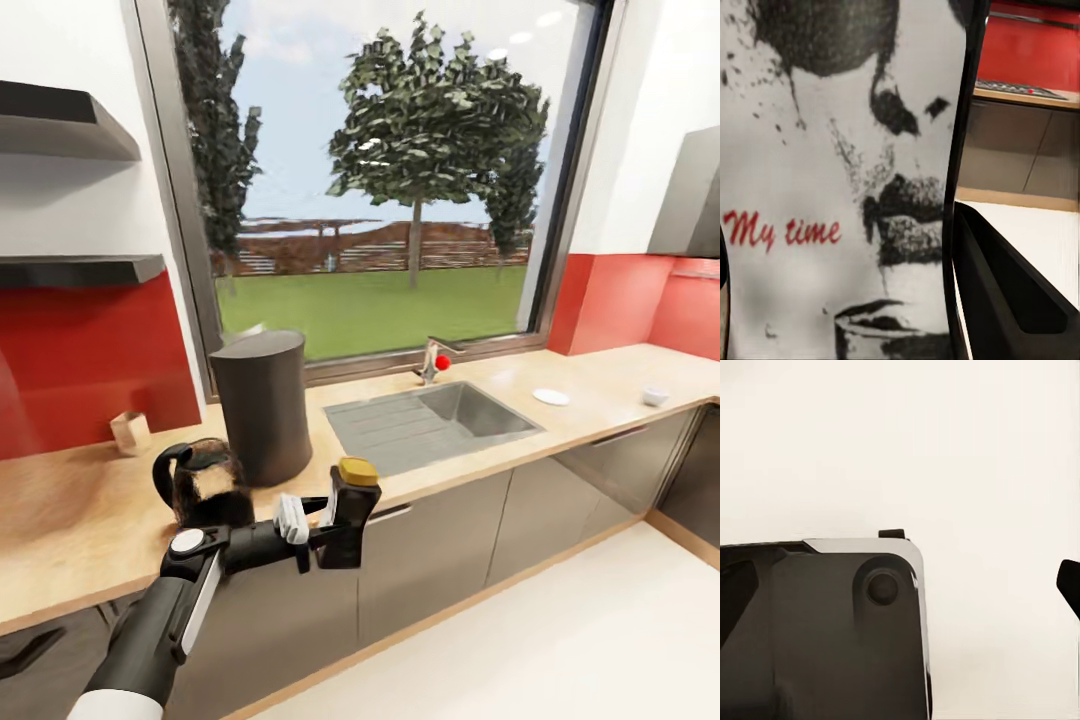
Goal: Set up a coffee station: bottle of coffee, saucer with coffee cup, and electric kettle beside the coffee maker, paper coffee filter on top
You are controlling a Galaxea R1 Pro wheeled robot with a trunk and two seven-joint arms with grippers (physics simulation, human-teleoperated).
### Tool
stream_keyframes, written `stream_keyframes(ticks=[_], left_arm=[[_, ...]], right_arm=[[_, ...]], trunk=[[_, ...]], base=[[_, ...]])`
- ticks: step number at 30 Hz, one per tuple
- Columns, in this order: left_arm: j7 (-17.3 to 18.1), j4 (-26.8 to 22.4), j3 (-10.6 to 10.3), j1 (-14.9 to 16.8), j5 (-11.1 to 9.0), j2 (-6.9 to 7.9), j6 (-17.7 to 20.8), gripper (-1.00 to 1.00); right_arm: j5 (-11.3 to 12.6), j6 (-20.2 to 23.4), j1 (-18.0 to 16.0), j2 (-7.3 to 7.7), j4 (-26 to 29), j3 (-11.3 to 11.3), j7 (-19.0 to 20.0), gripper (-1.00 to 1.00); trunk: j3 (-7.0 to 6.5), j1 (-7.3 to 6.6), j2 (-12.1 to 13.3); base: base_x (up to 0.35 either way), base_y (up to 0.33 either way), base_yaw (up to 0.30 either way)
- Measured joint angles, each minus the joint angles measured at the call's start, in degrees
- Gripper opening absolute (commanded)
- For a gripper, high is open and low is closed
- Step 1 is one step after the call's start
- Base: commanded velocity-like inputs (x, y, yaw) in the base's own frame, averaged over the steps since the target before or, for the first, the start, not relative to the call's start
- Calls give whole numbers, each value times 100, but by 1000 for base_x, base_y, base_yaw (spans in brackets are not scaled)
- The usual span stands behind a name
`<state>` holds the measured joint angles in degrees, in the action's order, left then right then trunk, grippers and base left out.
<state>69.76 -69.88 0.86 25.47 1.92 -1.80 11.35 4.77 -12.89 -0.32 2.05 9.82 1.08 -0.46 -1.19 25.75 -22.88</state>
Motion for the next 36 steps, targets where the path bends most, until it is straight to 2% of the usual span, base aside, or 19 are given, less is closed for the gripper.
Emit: stream_keyframes(ticks=[15,36], left_arm=[[-1,-6,0,-1,-5,0,1,-100],[-2,-12,8,-1,-51,1,9,-100]], right_arm=[[0,0,0,2,7,0,1,100],[0,-1,-1,2,14,8,1,100]], trunk=[[-1,1,1],[0,0,0]], base=[[124,-256,-251],[226,-204,-11]])
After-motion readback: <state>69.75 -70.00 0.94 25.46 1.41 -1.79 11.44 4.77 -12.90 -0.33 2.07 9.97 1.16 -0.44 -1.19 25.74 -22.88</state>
